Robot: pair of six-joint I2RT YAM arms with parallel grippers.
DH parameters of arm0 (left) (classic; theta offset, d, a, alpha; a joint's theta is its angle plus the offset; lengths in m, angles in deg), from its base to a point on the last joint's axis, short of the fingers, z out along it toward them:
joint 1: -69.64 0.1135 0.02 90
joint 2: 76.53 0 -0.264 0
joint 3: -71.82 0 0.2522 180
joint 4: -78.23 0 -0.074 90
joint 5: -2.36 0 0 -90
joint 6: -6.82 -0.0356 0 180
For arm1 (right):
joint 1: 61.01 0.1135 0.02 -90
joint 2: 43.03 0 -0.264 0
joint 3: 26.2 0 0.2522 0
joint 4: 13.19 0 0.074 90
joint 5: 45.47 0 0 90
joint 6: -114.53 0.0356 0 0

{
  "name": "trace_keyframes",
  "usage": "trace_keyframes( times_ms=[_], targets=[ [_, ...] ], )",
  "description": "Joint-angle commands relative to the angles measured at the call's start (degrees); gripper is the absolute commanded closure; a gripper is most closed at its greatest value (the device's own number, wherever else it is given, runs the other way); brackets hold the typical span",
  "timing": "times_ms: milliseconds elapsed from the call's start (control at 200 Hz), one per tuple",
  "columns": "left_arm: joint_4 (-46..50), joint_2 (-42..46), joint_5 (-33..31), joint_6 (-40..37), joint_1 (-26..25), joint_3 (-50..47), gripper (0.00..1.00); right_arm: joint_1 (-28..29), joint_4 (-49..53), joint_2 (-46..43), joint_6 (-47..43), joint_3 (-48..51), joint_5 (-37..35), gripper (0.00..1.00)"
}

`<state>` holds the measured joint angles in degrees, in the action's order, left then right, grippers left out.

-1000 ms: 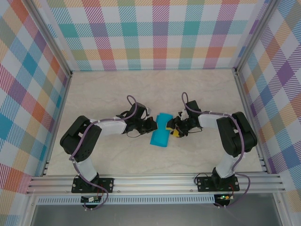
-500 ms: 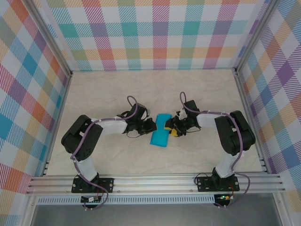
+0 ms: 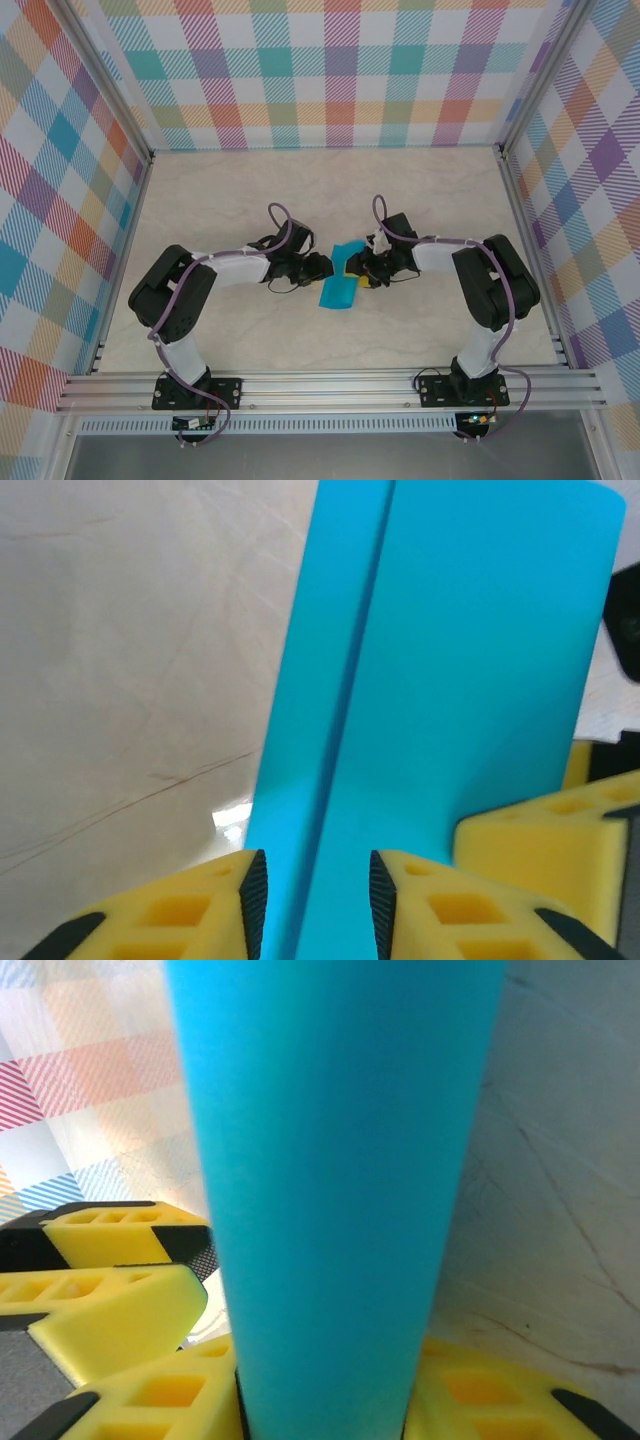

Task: Fold a paper plane with a square sheet of paper (pick it up from the middle)
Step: First fold in half a square sheet of paper at the center of the table.

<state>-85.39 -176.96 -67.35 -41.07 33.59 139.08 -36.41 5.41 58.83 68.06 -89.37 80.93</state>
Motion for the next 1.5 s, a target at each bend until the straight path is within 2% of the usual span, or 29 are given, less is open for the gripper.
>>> trace_keyframes(
  times_ms=[0, 110, 195, 385, 520, 640, 755, 855, 940, 1155, 1335, 1495],
  targets=[
    [6.00, 7.49, -7.10, -0.95, 0.98, 0.14, 0.59, 0.23, 2.38, 0.02, -2.35, -3.14, 0.36, 0.63],
    [11.94, 12.17, -13.72, -0.89, 1.51, 0.03, 0.50, 0.97, 4.73, -0.42, -2.82, -5.82, 1.41, 0.64],
    [15.60, 15.59, -17.49, 0.03, 2.16, -0.87, 0.47, 2.28, 6.02, -0.14, -2.81, -8.76, 2.67, 0.65],
    [16.12, 21.89, -18.81, 1.89, 4.78, -4.11, 0.44, 3.95, 4.61, 0.85, 0.07, -12.84, 4.58, 0.65],
    [14.53, 24.03, -15.59, 1.49, 5.88, -5.34, 0.39, 4.05, 4.61, 2.66, 0.25, -13.96, 3.48, 0.64],
    [11.09, 23.03, -10.89, 0.80, 6.27, -5.59, 0.37, 4.05, 5.85, 5.43, -0.60, -13.81, 1.37, 0.63],
    [9.30, 21.19, -9.25, 1.23, 6.34, -5.95, 0.36, 4.05, 8.09, 7.52, -2.33, -13.87, -0.74, 0.62],
    [8.11, 19.41, -8.09, 1.50, 6.43, -6.18, 0.36, 4.14, 10.89, 8.41, -4.25, -14.37, -2.45, 0.56],
    [6.85, 18.44, -7.05, 1.80, 6.43, -6.45, 0.40, 4.15, 13.84, 8.20, -5.54, -14.84, -5.03, 0.54],
    [5.09, 16.60, -5.51, 1.90, 6.44, -6.43, 0.44, 4.88, 20.29, 8.33, -8.60, -17.56, -9.46, 0.39],
    [2.92, 13.83, -2.76, 2.26, 6.43, -5.90, 0.47, 6.31, 25.97, 9.22, -10.07, -20.56, -14.58, 0.38],
    [0.44, 10.74, 0.78, 2.28, 6.35, -5.11, 0.50, 7.04, 27.17, 9.33, -11.38, -21.52, -14.77, 0.37]
  ],
)
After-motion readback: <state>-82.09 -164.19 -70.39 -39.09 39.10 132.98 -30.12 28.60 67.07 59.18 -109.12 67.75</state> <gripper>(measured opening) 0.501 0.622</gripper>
